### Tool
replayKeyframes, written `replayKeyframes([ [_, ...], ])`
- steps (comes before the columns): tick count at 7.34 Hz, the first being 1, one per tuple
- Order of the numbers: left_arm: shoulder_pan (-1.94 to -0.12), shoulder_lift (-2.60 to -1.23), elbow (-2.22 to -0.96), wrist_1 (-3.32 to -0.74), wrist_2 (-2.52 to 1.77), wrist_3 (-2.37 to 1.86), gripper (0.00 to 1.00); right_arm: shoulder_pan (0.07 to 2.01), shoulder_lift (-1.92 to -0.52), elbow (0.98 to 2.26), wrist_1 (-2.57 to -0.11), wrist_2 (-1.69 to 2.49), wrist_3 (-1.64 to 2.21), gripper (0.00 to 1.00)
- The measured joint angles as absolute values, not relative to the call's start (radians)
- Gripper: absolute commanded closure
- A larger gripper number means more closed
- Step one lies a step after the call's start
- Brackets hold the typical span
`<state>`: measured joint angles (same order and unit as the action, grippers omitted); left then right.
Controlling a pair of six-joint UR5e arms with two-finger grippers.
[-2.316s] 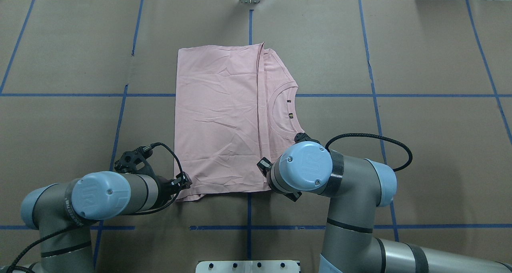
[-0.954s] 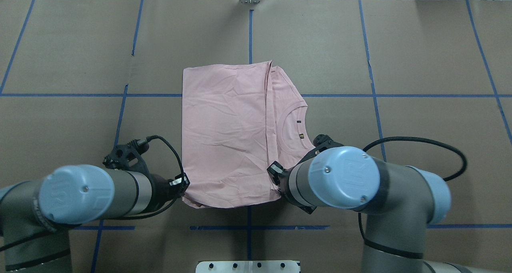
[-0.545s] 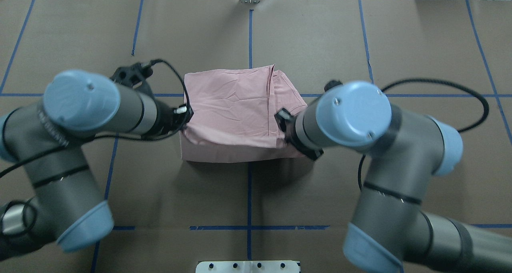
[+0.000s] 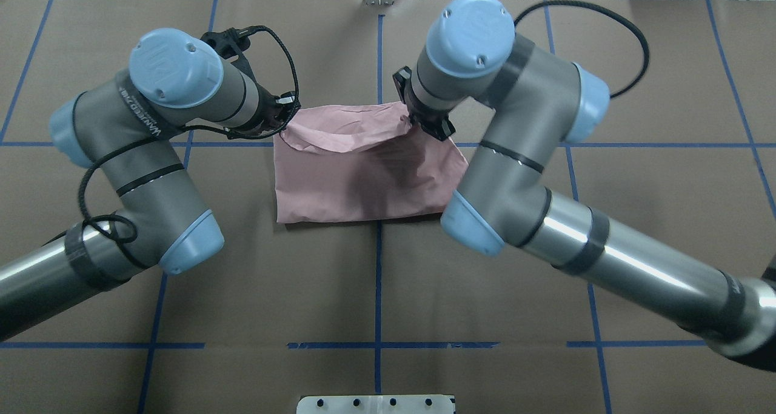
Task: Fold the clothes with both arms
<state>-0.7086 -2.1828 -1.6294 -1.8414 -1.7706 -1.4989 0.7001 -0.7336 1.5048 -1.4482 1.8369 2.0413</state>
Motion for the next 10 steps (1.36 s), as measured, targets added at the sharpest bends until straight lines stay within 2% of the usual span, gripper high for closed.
replayKeyframes([
  [2, -0.713, -2.203, -1.534, -1.92, -1.742, -1.486, 0.97, 0.72, -0.69, 1.386, -1.409, 1.863, 1.999, 1.0],
  [3, -0.714, -2.213, -1.495, -1.949, -1.733, -1.467, 0.64, 0.722, -0.677, 1.336, -1.388, 1.866, 1.976, 0.7],
  [4, -0.716, -2.224, -1.44, -1.997, -1.722, -1.438, 0.44, 0.724, -0.656, 1.25, -1.326, 1.867, 1.957, 0.01],
  [5, -0.723, -2.232, -1.358, -2.081, -1.693, -1.397, 0.27, 0.73, -0.633, 1.139, -1.238, 1.864, 1.918, 0.0],
  [6, -0.737, -2.235, -1.291, -2.161, -1.664, -1.341, 0.22, 0.744, -0.608, 1.048, -1.178, 1.861, 1.859, 0.0],
  [8, -0.758, -2.233, -1.247, -2.225, -1.647, -1.277, 0.2, 0.794, -0.574, 0.965, -1.143, 1.866, 1.769, 0.0],
  [10, -0.794, -2.229, -1.249, -2.259, -1.683, -1.251, 0.2, 0.845, -0.602, 0.974, -1.14, 1.899, 1.668, 0.0],
])
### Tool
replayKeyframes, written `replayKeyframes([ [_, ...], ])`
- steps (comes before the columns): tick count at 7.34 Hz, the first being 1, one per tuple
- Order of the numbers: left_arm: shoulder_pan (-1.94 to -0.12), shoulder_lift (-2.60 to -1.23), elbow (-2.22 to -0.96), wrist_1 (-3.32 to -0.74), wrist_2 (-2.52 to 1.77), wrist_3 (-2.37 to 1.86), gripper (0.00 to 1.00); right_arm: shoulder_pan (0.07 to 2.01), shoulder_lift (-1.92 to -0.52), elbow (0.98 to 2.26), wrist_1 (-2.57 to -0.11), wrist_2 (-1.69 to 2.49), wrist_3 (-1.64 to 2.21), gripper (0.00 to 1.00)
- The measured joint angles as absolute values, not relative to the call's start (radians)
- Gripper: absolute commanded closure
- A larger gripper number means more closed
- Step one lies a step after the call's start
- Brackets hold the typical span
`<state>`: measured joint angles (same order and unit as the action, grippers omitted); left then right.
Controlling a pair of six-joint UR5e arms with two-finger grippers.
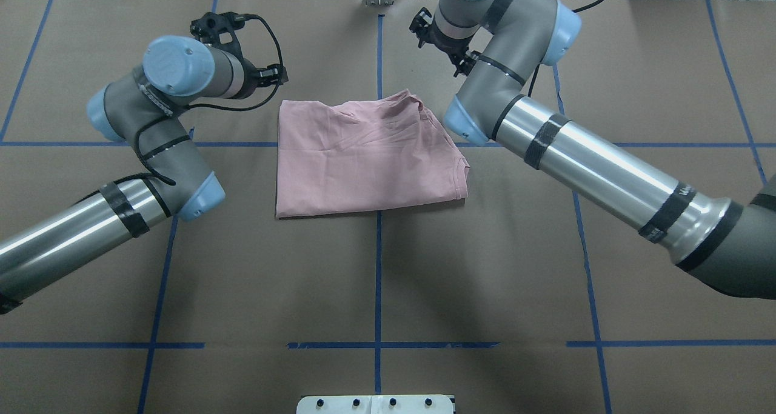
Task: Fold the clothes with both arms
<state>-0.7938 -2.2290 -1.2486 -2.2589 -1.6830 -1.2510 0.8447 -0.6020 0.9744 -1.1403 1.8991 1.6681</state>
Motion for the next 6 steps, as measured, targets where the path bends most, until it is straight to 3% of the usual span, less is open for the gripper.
replayKeyframes([
  [2, -0.922, -2.174, -1.295, -2.275, -1.867, -1.071, 0.2, 0.946, -0.765, 1.108, -1.147, 2.008, 1.471, 0.0],
  [6, -1.256, -1.919, -1.42, -2.27, -2.221, -0.527, 0.18, 1.288, -1.104, 1.301, -1.265, 2.251, 0.78, 0.0],
])
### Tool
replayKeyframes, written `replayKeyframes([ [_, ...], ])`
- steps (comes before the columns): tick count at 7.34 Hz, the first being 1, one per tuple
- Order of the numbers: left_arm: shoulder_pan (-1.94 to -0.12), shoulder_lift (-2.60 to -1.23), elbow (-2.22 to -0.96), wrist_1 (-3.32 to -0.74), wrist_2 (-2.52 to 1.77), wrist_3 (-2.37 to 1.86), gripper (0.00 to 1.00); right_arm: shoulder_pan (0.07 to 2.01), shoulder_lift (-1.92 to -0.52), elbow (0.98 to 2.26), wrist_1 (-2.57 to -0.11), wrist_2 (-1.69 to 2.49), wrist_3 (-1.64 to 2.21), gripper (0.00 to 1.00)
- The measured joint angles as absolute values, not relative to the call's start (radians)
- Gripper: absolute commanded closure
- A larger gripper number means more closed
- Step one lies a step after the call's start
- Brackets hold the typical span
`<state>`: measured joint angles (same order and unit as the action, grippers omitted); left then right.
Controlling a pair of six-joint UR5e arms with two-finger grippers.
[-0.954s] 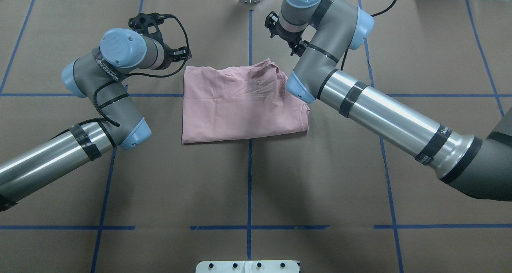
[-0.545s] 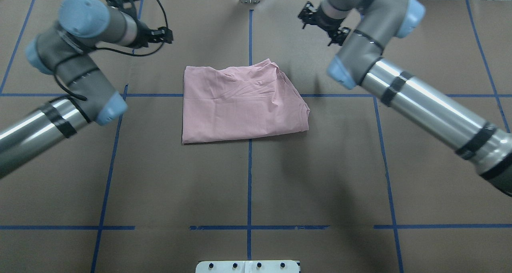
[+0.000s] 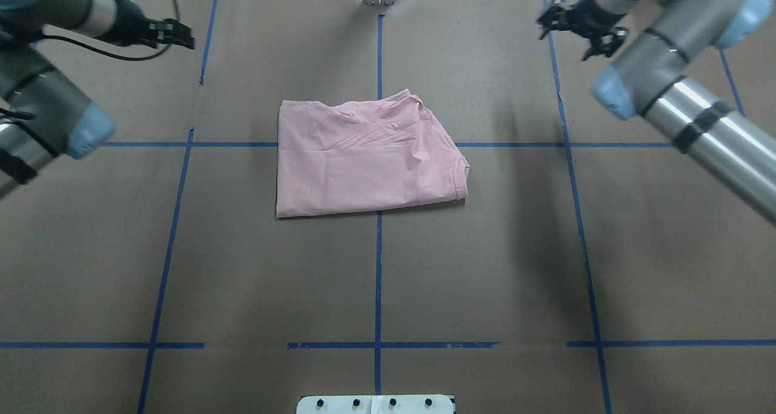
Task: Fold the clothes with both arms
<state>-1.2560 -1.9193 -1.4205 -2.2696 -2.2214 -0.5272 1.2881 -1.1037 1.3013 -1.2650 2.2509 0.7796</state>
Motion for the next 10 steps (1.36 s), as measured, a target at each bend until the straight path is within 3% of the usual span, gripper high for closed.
replayKeyframes([
  [3, -1.457, -1.792, -1.454, -2.169, -2.402, -0.181, 0.15, 1.439, -1.273, 1.418, -1.428, 2.369, 0.366, 0.0],
  [4, -1.485, -1.773, -1.482, -2.087, -2.414, -0.114, 0.01, 1.45, -1.319, 1.469, -1.444, 2.38, 0.329, 0.0],
  [6, -1.507, -1.733, -1.52, -1.92, -2.414, -0.018, 0.01, 1.457, -1.365, 1.514, -1.454, 2.383, 0.305, 0.0],
  [10, -1.535, -1.649, -1.603, -1.823, -2.349, 0.054, 0.01, 1.47, -1.434, 1.523, -1.459, 2.384, 0.183, 0.0],
])
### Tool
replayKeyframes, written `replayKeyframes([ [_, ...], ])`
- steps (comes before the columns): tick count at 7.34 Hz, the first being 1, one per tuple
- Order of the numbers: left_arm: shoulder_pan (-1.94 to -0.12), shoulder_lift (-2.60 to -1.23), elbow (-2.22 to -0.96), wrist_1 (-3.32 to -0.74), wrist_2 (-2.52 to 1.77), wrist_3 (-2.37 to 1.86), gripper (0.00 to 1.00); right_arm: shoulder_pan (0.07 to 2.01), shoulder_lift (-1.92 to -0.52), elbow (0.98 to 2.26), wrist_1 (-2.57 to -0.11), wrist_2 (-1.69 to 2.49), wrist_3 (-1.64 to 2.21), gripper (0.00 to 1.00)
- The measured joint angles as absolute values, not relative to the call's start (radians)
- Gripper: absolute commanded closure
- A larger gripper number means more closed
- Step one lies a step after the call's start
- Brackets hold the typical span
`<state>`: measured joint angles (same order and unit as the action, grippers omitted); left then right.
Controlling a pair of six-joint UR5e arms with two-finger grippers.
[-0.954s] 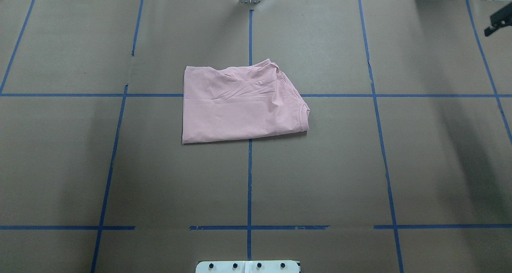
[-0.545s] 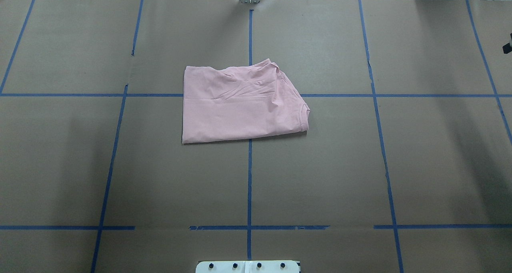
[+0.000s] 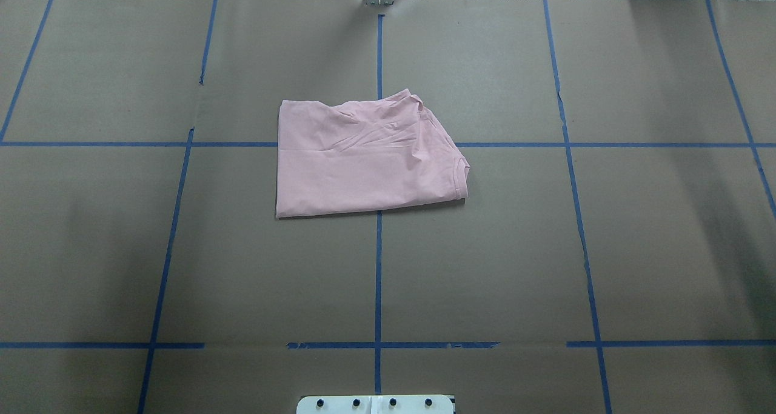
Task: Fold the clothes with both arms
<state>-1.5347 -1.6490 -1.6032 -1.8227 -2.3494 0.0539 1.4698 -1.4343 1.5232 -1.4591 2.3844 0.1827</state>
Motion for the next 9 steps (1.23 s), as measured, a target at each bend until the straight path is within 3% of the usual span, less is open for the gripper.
replayKeyframes([
  [3, -1.574, -1.498, -1.782, -1.692, -2.346, 0.056, 0.0, 1.466, -1.47, 1.525, -1.471, 2.382, 0.147, 0.0],
  [9, -1.573, -1.423, -1.797, -1.695, -2.261, 0.055, 0.0, 1.475, -1.499, 1.583, -1.492, 2.381, 0.145, 0.0],
])
